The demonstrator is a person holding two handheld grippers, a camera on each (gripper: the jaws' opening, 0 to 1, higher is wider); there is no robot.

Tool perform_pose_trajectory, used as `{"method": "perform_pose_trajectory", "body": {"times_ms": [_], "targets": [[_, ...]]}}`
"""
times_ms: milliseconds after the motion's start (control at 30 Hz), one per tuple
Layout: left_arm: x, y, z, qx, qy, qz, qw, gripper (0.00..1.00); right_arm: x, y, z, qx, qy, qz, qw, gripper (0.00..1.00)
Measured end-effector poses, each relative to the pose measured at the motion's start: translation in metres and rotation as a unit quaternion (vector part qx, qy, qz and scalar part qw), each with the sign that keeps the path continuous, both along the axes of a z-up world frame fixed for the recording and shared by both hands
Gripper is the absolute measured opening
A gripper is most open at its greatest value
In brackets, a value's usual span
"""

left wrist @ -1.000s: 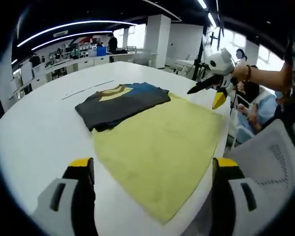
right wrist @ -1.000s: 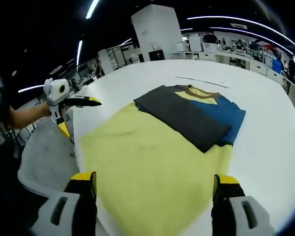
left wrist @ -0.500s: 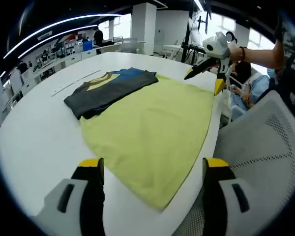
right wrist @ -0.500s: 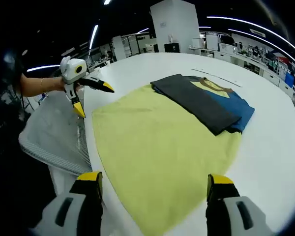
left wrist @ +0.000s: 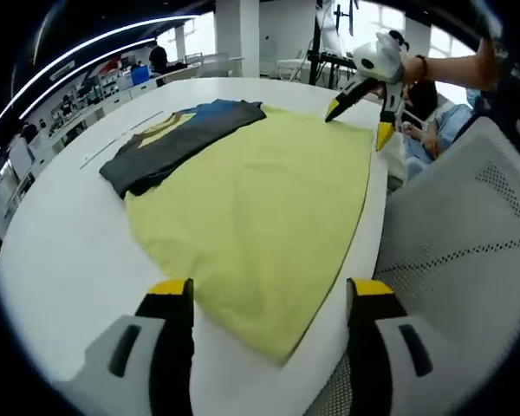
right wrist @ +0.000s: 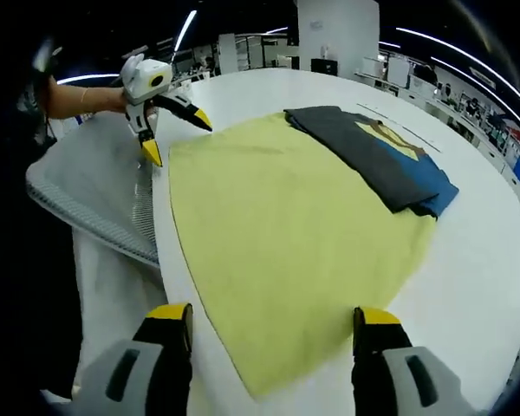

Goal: Fold the garment on the visible template until the final outline fits inside the template.

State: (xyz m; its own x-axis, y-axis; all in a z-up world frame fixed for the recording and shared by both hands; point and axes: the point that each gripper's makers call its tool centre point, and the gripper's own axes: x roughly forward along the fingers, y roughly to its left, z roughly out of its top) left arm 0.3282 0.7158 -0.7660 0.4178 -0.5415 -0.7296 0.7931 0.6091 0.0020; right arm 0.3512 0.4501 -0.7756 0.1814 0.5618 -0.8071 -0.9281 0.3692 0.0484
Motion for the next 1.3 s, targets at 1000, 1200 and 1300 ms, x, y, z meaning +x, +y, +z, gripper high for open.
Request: {"method": "perform_pose_trajectory", "body": {"times_ms": [1000,1200,1300], "targets": [[0.009,0.011,-0.004,0.013,0.01,-0.017,0.9997,0.26,0.012,-0.01,0.0,-0.02,-0.026,0.029,0.999,0.38],[0.005,0.005,-0.005,0.016,0.014,-0.031,0.9993,0.15,0.015,-0.011,0.001,-0.022,-0.029,0.027,0.999,0.16],[0.004,0.003,-0.005,0.015,0.016,-0.035,0.9991,0.11,0.016,-0.012,0.001,-0.022,-0.03,0.022,0.9991,0.13]]}}
